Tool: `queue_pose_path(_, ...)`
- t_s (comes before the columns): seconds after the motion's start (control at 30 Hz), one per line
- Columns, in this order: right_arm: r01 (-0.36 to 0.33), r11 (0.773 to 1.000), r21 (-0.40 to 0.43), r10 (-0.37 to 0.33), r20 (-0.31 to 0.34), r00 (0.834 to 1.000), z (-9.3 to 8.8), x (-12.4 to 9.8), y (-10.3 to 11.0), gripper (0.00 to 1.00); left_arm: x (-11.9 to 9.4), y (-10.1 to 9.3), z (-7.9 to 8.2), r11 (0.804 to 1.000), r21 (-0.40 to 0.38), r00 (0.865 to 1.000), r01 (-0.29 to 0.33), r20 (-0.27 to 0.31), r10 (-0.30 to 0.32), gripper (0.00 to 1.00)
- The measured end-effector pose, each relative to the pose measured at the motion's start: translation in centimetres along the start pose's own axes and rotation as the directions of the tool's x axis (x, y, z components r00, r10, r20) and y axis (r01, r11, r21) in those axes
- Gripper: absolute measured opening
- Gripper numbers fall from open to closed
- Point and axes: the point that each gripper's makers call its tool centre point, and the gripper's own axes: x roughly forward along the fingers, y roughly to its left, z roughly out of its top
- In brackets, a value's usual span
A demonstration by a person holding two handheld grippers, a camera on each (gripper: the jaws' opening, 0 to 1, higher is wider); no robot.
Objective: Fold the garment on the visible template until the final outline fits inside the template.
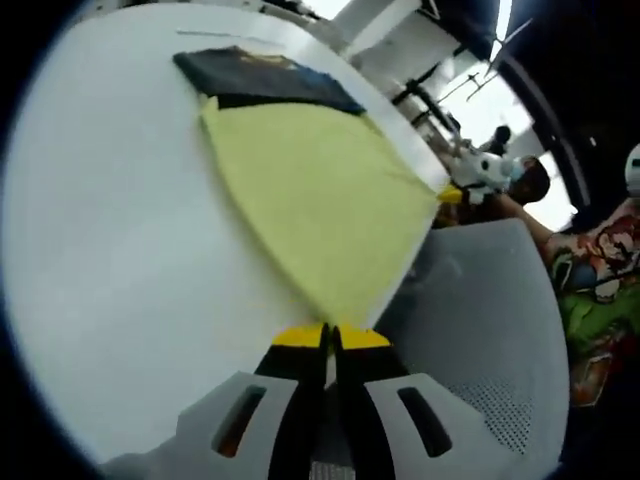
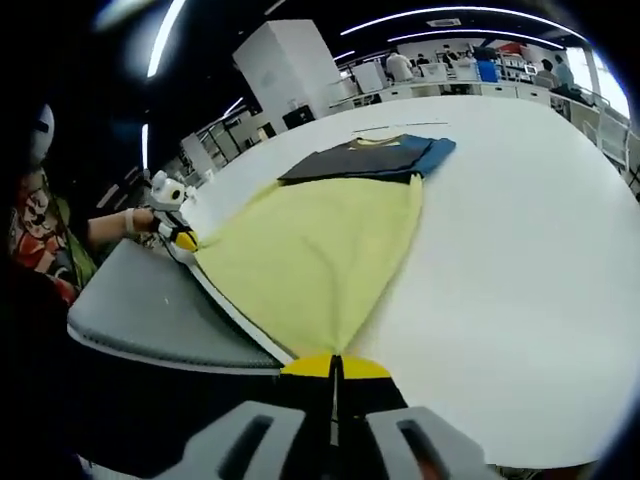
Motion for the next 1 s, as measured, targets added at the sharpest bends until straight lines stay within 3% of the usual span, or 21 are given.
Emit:
queue_pose_path(0.2,-0.005,1.0,0.018,0.006,-0.008,1.0,-0.5,-0.1,0.2,0.0,-0.1,-0.6,-0.7,1.0,-0.012,0.999,0.023,-0.022,-0.023,0.0)
queue_pose_path(0.37,-0.019,0.999,0.038,0.019,0.003,1.0,0.2,-0.5,0.4,0.0,-0.7,-0.8,-0.3,0.999,-0.017,1.0,0.029,0.003,-0.029,0.0)
queue_pose_path(0.73,-0.079,0.995,0.065,0.07,0.131,0.989,5.8,-2.4,1.2,0.0,-3.0,-1.7,2.6,0.999,-0.003,0.994,0.042,0.097,-0.042,0.0)
queue_pose_path(1.0,-0.11,0.991,0.077,0.092,0.207,0.974,9.4,-2.8,1.2,0.0,-4.7,-1.1,6.6,0.999,0.028,0.979,0.022,0.202,-0.028,0.0)
